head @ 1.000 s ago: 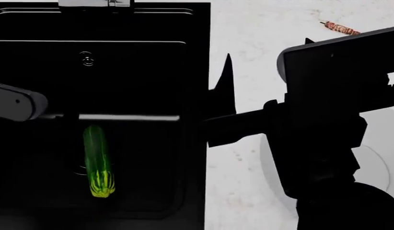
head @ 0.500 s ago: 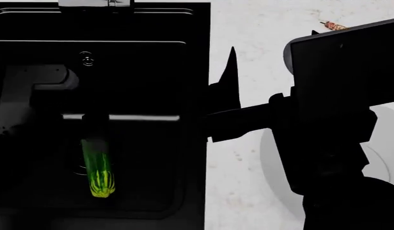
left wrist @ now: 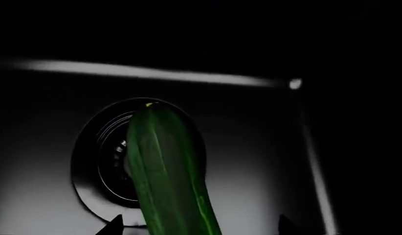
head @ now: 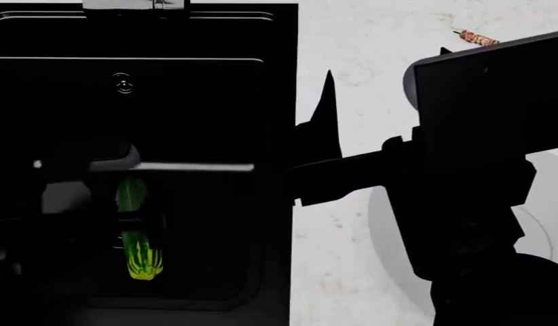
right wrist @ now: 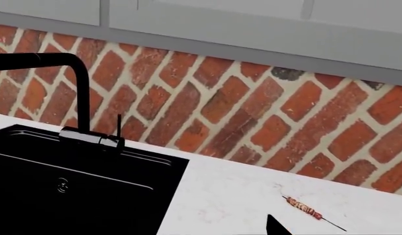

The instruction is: Pick the zucchini from the sink and place it on the plate located on the counter

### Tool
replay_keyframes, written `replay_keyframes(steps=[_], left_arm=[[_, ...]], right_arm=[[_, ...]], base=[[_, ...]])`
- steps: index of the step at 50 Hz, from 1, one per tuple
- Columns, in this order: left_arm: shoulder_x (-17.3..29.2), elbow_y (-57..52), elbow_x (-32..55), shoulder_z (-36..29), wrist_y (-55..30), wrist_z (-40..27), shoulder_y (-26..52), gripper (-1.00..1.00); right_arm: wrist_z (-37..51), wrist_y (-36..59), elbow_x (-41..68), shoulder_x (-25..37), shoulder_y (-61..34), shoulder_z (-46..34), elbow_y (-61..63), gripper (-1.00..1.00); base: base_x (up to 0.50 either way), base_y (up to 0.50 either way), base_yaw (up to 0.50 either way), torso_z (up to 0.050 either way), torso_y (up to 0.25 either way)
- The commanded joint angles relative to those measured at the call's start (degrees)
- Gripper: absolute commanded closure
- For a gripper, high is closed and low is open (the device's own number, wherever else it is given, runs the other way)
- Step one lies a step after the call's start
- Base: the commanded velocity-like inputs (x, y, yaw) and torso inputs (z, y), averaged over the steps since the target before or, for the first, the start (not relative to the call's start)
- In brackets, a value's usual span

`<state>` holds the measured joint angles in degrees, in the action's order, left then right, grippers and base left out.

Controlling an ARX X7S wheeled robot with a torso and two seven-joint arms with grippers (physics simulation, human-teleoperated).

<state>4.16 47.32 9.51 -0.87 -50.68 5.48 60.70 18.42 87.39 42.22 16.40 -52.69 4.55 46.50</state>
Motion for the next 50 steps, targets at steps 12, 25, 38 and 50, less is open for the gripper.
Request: replay_keyframes(steps=[12,25,38,50], left_arm=[[-1.06,27.65,-3.70,3.29,14.26,2.06,5.47,-1.00],[-1.43,27.66,-7.12,7.14,11.68,3.88,3.92,-1.00],[-1.63,27.66,-8.51,9.72,8.61,5.83,2.52,-1.00],[-1.66,27.66,-8.88,11.36,8.47,5.90,2.55,1.00]], right_arm=[[1.88,-3.77,1.35,1.57,1.46,-2.59,-2.13,-1.00],[2.57,-4.57,1.86,1.89,1.78,-3.33,-2.61,-1.00],[2.88,-5.69,2.14,2.56,2.15,-3.75,-3.36,-1.00],[3.42,-5.94,2.80,2.76,2.10,-3.93,-3.46,-1.00]], base=[[0.00,0.00,0.00,0.000,0.000],[0.00,0.00,0.00,0.000,-0.001],[-0.01,0.00,0.00,-0.001,-0.002],[-0.01,0.00,0.00,-0.001,-0.003]])
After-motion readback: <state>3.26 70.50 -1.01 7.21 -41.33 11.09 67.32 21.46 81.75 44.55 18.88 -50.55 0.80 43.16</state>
